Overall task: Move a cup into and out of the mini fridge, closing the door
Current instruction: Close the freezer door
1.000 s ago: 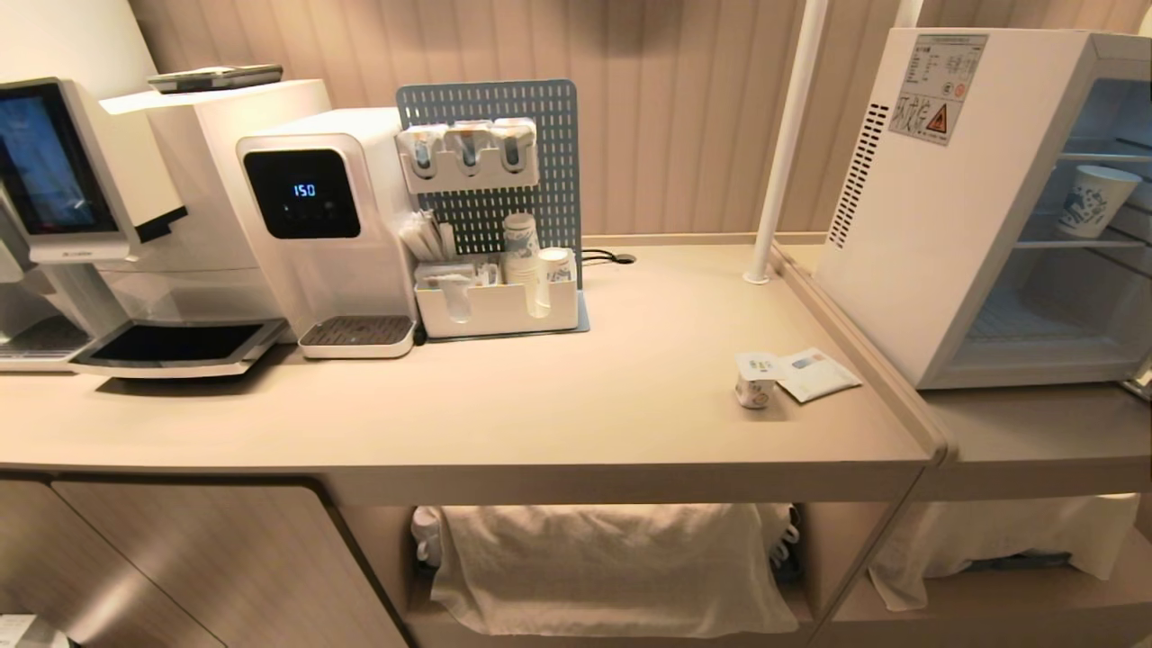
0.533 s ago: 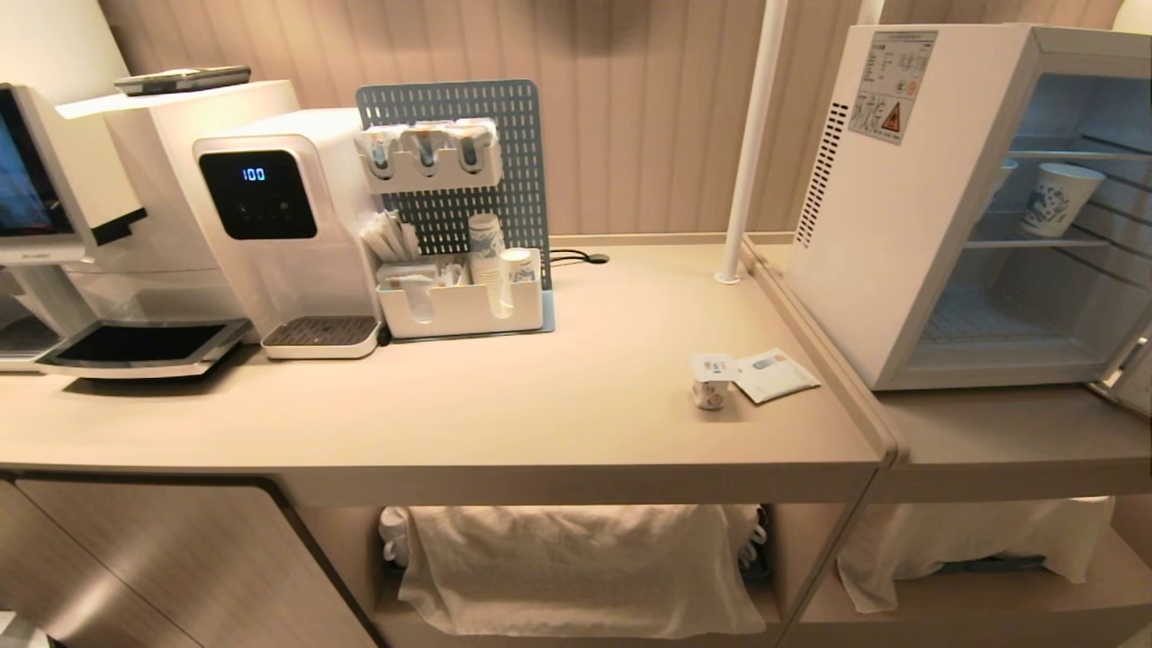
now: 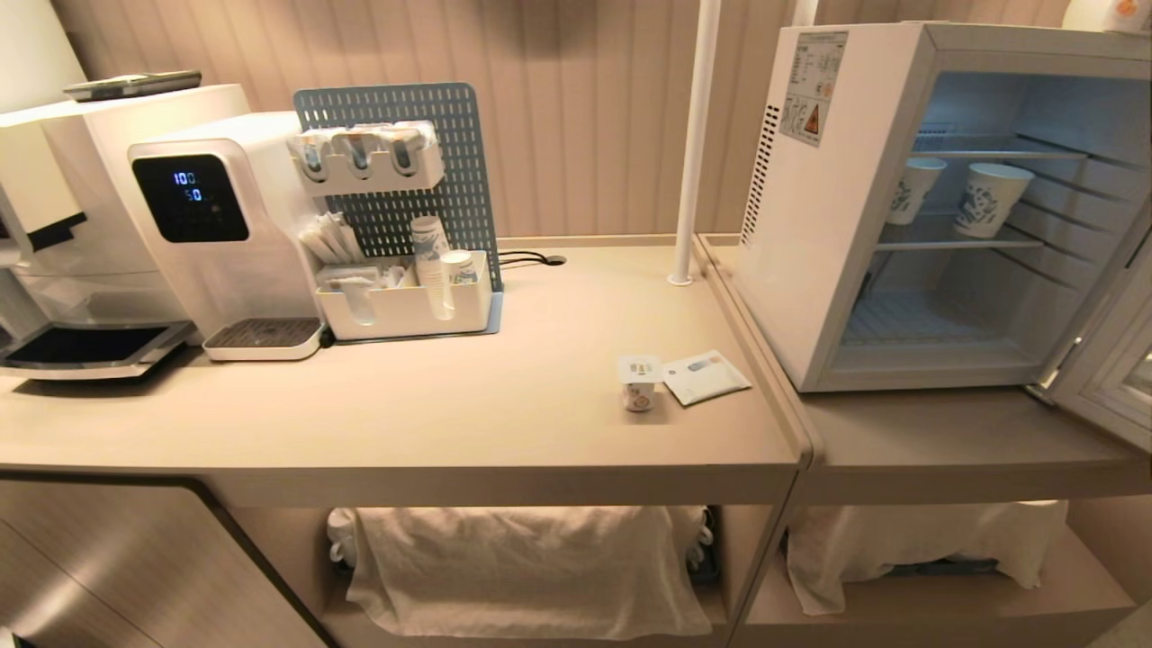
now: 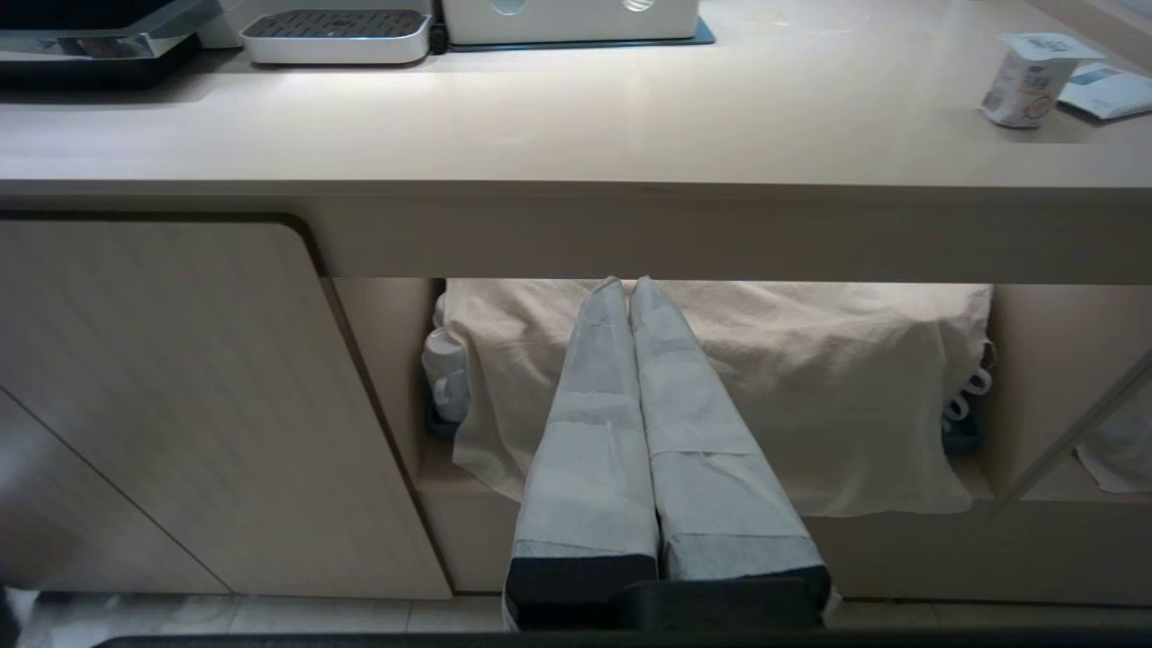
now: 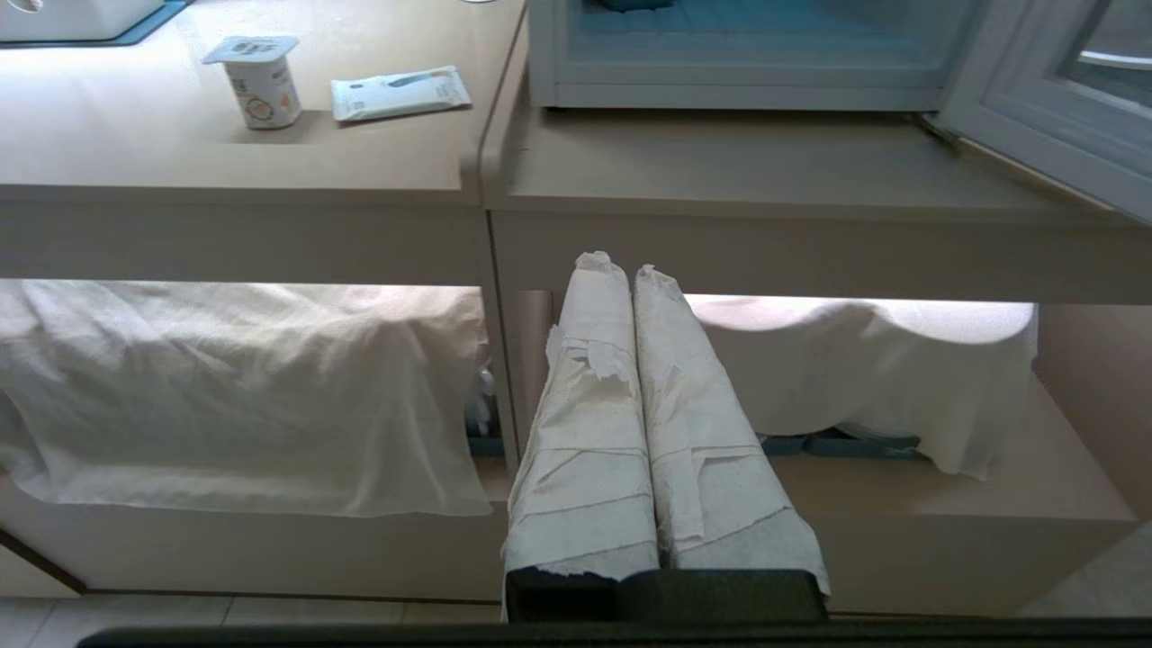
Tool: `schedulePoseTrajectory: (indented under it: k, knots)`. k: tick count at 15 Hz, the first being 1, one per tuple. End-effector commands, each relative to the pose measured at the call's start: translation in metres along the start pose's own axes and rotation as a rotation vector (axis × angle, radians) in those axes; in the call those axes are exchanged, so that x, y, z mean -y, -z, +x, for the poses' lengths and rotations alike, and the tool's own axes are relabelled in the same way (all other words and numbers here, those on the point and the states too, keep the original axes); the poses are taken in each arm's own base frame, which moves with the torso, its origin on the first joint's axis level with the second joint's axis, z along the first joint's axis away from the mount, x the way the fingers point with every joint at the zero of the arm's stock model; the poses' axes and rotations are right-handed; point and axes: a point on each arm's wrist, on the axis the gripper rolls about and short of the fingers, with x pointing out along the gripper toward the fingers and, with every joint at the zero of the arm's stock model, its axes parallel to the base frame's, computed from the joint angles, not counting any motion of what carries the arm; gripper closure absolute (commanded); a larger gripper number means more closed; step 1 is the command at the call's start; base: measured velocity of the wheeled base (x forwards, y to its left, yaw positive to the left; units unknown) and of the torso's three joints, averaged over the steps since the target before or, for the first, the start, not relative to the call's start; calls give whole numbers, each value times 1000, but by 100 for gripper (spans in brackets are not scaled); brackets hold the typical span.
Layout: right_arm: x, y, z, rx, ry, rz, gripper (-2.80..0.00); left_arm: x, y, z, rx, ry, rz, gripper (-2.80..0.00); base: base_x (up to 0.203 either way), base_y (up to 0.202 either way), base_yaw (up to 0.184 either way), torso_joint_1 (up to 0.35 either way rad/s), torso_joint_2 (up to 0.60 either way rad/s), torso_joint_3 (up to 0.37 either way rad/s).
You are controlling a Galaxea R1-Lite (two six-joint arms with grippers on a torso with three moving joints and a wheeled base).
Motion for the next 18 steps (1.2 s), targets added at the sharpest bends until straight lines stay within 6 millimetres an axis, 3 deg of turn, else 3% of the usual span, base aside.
schedulePoseTrajectory:
  k: [1,18]
  knots:
    - [0,0,0,-2,-1,-1,0,0,0,0,1,0,0,0,0,-189,3,5,0,6]
    - [0,0,0,-1,1,-1,0,0,0,0,-1,0,0,0,0,-195,-1,4,3,2]
